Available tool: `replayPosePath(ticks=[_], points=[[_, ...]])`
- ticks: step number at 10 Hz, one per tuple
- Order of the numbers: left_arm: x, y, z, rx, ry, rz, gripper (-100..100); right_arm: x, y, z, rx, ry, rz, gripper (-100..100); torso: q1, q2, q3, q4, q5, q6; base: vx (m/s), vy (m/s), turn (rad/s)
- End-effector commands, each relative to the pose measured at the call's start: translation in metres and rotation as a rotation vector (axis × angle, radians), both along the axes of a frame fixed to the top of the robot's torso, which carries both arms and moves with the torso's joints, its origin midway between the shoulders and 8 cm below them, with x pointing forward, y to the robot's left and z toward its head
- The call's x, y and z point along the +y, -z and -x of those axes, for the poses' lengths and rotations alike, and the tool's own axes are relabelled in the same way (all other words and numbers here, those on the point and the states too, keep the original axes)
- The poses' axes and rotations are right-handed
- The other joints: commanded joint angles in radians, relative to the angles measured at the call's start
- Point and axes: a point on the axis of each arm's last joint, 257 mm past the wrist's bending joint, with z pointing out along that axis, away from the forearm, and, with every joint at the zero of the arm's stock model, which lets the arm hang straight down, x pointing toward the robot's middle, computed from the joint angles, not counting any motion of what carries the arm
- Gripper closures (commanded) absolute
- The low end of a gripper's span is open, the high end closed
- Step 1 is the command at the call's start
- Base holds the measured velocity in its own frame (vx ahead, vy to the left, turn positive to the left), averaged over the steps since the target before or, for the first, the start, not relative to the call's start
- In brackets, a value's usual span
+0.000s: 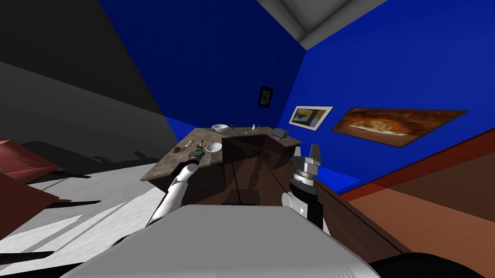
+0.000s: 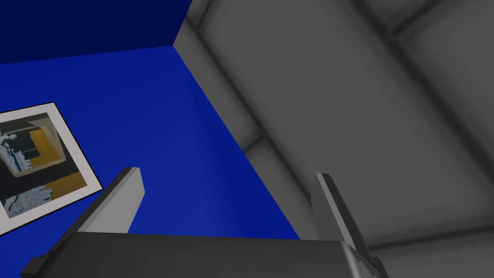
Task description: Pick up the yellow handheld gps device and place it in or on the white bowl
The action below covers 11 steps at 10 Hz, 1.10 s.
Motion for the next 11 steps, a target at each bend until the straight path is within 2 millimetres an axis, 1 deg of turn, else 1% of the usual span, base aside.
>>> replayPosePath(ticks=[1, 2, 3, 5, 7, 8, 9, 11], points=[[-0.001, -0.011, -0.006, -0.005, 0.01, -0.008, 100, 0.0, 0.0, 0.0, 0.0, 0.0, 0.0, 0, 0.0, 0.0, 0.0, 0.0, 0.0, 0.0, 0.123, -0.142, 0.078], [-0.001, -0.016, -0.009, -0.009, 0.014, -0.014, 100, 0.0, 0.0, 0.0, 0.0, 0.0, 0.0, 0, 0.001, -0.001, -0.001, 0.0, 0.0, 0.0, 0.093, -0.095, 0.057], [0.0, -0.027, -0.015, -0.018, 0.022, -0.025, 100, 0.0, 0.0, 0.0, 0.0, 0.0, 0.0, 0, 0.003, 0.0, 0.0, 0.0, 0.001, 0.0, 0.15, -0.093, 0.081], [0.001, -0.046, -0.024, -0.033, 0.033, -0.053, 100, 0.0, 0.0, 0.0, 0.0, 0.0, 0.0, 0, 0.0, -0.003, -0.002, 0.0, 0.0, 0.001, 0.188, -0.158, 0.081], [0.0, -0.057, -0.03, -0.044, 0.036, -0.076, 100, 0.0, 0.0, 0.0, 0.0, 0.0, 0.0, 0, 0.002, -0.008, -0.005, -0.002, 0.0, 0.002, 0.184, -0.126, 0.054], [0.001, -0.053, -0.028, -0.041, 0.036, -0.067, 100, 0.0, 0.0, 0.0, 0.0, 0.0, 0.0, 0, 0.0, -0.006, -0.004, -0.002, 0.0, 0.002, 0.072, -0.071, 0.014], [0.001, -0.055, -0.029, -0.043, 0.037, -0.07, -100, 0.0, 0.0, 0.0, 0.0, 0.0, 0.0, 0, 0.005, -0.001, -0.001, -0.001, 0.001, 0.001, 0.016, -0.014, -0.003], [0.001, -0.055, -0.029, -0.043, 0.037, -0.07, -100, 0.0, 0.0, 0.0, 0.0, 0.0, 0.0, 0, 0.01, 0.005, 0.003, 0.001, 0.002, 0.0, 0.004, -0.003, 0.0]])
